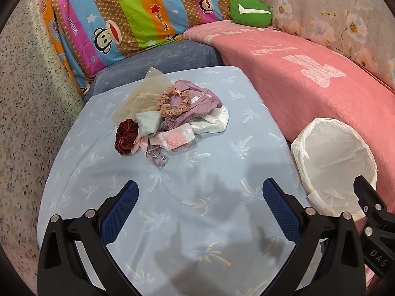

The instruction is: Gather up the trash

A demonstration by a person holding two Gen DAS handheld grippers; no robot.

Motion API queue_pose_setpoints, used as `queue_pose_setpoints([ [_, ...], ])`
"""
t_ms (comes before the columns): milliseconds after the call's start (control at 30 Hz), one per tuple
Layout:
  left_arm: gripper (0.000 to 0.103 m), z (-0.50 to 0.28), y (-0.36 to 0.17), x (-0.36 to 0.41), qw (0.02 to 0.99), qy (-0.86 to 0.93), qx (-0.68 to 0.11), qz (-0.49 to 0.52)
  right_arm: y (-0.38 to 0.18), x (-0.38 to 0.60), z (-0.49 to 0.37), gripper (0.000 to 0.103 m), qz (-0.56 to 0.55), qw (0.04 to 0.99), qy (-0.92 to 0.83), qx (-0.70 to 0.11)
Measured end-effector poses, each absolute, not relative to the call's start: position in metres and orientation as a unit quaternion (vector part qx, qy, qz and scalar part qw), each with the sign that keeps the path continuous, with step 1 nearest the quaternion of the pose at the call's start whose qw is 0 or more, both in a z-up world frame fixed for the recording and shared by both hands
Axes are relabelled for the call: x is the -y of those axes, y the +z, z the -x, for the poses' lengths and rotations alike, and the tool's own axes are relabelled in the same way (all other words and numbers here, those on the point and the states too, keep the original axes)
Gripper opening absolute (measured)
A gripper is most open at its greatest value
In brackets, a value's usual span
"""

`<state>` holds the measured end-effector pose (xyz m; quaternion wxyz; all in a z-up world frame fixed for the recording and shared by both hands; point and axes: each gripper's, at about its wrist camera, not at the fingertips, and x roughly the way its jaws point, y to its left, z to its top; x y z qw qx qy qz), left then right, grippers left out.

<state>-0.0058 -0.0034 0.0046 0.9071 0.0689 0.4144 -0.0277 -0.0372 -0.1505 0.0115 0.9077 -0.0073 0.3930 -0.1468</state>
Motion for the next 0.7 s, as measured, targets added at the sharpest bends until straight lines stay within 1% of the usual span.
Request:
queue_pose_setpoints([
  [700, 0.096, 0.0074, 0.0032, 0.0121, 0.909, -0.039, -0.409, -0.076, 0.0106, 0.1535, 0.0403, 0.097, 0.003, 0.908, -0.151, -0.391],
])
